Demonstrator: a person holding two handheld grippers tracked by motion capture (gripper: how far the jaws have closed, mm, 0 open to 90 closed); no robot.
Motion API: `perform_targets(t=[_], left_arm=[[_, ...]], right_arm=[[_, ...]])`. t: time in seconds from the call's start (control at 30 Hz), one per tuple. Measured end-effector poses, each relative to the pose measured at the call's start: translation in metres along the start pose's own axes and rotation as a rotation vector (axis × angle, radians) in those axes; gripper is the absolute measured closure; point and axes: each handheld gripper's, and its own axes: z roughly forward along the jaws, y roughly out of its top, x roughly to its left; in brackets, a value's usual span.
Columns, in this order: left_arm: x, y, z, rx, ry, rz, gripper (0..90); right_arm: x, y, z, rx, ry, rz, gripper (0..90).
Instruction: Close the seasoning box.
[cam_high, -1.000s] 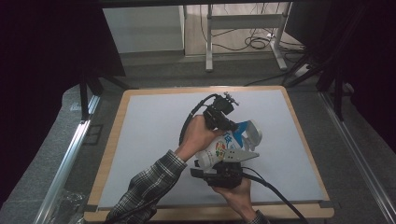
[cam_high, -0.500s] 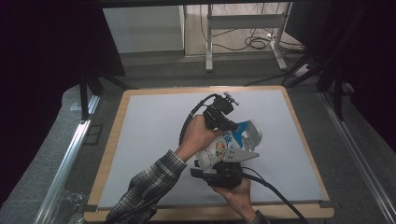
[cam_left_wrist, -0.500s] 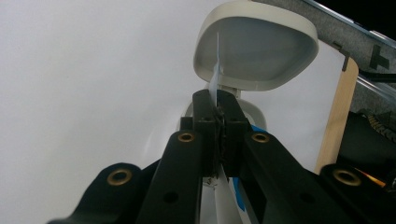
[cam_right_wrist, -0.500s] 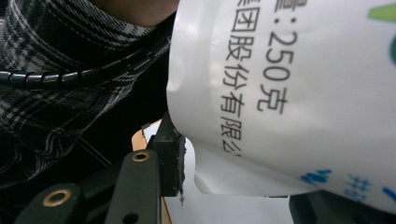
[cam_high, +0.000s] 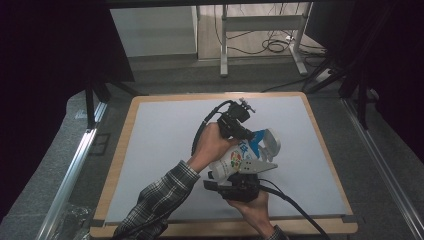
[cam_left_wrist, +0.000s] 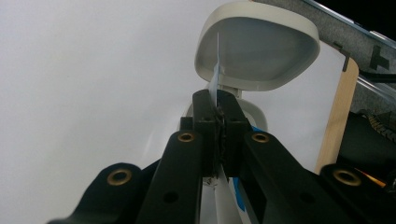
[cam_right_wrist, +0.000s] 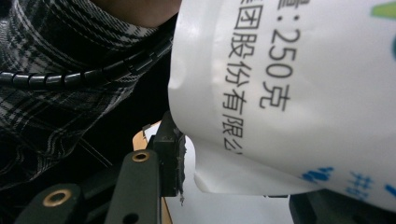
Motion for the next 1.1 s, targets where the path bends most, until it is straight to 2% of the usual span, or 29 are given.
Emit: perform_targets(t=[1.1], left_arm=[[-0.0005,0.0021,-0.0010,0.003,0.005,0.002,88.6]], right_arm=[[0.0005,0.0013,0.0002,-0.007,0.001,0.004,58.8]])
